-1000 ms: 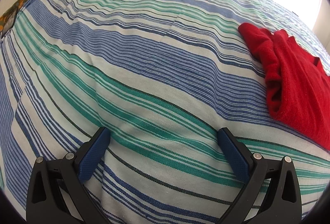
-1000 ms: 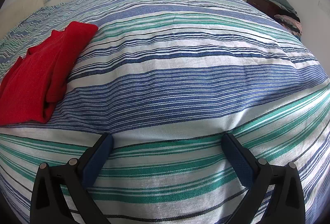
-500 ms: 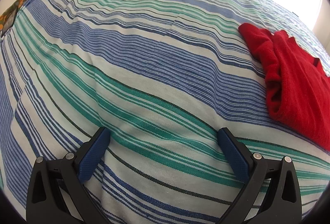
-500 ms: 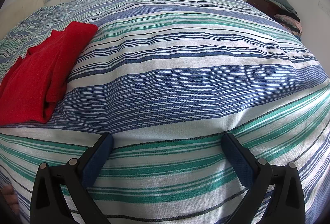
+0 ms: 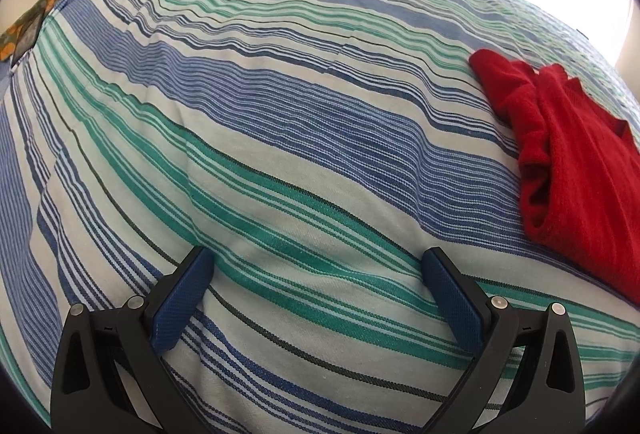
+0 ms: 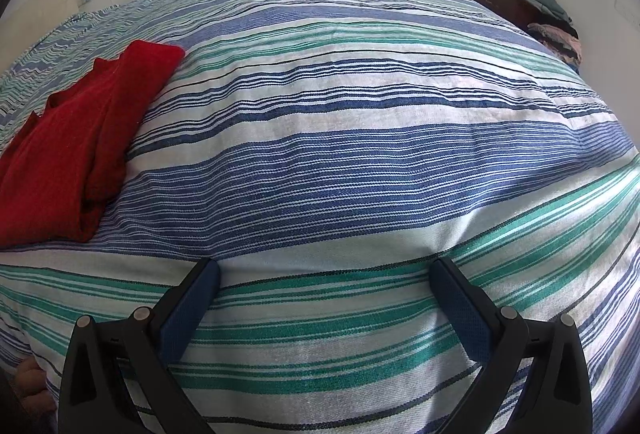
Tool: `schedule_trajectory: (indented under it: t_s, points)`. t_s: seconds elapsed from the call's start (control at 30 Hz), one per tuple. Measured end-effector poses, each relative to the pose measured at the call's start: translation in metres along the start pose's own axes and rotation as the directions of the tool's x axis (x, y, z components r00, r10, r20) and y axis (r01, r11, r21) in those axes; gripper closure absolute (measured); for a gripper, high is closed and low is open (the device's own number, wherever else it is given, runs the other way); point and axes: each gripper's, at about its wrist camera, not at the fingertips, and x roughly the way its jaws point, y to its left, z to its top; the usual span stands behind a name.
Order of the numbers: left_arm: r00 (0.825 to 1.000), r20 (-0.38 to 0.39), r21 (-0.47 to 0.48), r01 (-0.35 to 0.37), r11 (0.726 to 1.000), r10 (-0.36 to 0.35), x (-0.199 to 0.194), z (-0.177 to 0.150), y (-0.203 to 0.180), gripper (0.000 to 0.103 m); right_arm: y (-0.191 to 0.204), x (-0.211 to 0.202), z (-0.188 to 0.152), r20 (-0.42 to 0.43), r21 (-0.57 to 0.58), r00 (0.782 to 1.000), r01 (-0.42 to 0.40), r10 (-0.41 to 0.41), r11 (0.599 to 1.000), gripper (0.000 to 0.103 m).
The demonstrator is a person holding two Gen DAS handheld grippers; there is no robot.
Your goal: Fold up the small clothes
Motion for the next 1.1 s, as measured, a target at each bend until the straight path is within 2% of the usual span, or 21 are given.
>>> schedule_trajectory:
  t_s: [1.1]
  points:
    - [1.0,-0.002,-0.001,0.025,1.0,-0.025,-0.0004,0.0006,0.005,0.0,-0.003,-0.0014,-0.0028,0.005,0.001,1.0,-0.012,0.012,1.0,0.0]
